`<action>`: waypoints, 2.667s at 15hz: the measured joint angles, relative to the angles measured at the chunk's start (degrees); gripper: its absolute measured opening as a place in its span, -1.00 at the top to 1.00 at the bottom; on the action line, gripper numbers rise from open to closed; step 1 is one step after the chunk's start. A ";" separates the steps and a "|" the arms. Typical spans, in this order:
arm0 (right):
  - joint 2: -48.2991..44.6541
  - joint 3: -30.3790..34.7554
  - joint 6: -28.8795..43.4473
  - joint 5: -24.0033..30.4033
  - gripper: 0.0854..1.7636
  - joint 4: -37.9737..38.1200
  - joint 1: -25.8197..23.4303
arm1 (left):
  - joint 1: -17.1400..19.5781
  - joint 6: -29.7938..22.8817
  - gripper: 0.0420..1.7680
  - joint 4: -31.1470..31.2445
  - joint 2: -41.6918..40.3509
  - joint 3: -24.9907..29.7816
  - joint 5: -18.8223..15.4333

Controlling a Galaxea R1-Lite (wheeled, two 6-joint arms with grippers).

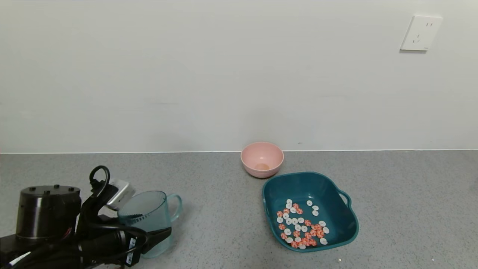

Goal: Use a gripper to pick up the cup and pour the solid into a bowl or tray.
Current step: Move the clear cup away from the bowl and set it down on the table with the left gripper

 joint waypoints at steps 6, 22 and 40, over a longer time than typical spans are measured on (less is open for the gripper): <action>0.02 0.02 -0.01 0.00 -0.94 0.00 0.00 | -1.95 0.21 -0.47 -3.43 8.52 -3.36 0.41; 0.02 0.02 -0.01 0.00 -0.94 -0.02 0.00 | -2.84 0.51 -0.47 -8.27 15.93 -1.18 0.45; 0.02 0.02 0.00 -0.02 -0.94 -0.02 0.00 | -2.84 3.06 -0.88 -10.36 13.81 1.72 2.90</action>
